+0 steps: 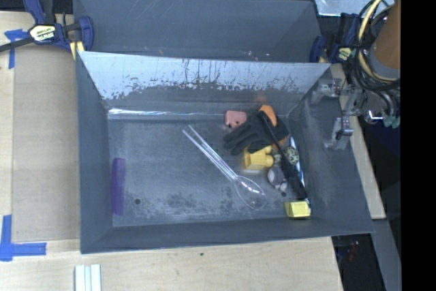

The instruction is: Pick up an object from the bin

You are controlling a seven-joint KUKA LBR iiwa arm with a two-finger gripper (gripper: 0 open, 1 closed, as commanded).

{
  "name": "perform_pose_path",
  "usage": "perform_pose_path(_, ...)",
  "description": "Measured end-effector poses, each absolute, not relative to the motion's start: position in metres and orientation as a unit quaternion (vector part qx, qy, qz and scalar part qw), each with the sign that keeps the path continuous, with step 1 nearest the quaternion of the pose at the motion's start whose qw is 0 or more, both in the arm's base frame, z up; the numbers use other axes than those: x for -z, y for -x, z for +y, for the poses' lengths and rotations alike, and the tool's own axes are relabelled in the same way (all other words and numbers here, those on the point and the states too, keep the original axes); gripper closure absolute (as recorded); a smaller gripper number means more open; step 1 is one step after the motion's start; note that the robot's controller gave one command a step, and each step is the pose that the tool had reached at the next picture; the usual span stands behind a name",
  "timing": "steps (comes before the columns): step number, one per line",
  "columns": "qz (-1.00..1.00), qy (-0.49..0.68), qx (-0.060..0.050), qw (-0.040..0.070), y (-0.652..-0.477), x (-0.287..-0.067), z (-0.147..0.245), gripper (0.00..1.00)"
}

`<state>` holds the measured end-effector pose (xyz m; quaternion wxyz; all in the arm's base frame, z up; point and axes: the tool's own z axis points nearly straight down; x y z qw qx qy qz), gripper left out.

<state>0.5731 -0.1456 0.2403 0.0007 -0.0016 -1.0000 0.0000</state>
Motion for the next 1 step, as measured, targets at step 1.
perform_pose_path(1,-1.000,0.000,-0.001,-0.002,-0.5746,-0.2433,-0.1450,0.00)
